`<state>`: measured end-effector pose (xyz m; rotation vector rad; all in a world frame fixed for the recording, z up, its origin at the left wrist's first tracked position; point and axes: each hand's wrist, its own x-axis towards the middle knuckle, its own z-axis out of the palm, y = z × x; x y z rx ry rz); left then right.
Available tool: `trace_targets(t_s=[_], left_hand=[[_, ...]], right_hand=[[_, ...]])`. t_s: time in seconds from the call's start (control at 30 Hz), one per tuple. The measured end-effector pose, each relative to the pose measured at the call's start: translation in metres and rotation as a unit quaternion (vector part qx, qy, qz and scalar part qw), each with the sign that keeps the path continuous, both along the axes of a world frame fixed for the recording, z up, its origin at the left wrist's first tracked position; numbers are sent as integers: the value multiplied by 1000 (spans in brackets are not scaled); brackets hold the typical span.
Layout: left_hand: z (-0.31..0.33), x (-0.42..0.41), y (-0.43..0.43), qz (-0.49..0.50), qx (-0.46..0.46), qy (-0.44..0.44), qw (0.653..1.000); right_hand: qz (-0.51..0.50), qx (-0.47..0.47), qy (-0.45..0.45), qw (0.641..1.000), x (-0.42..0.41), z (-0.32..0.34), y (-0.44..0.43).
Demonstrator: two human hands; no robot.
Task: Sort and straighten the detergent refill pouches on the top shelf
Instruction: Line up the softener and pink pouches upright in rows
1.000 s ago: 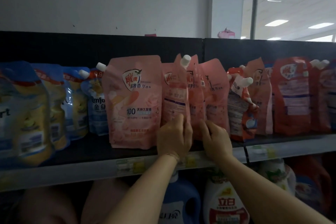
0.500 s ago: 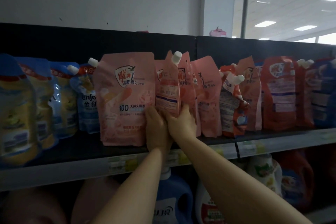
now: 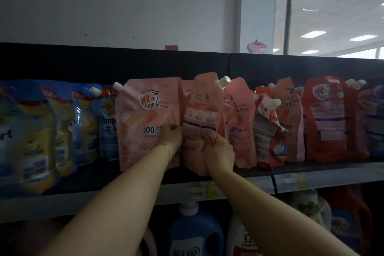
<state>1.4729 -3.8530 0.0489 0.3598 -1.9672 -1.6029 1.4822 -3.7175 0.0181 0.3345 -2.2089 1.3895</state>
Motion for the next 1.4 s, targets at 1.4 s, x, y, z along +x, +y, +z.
trace_targets(t_s=[1.4], left_hand=[[-34,80,-61,271,-9,151,951]], right_hand=[[58,150,-2,987,1,6,-98]])
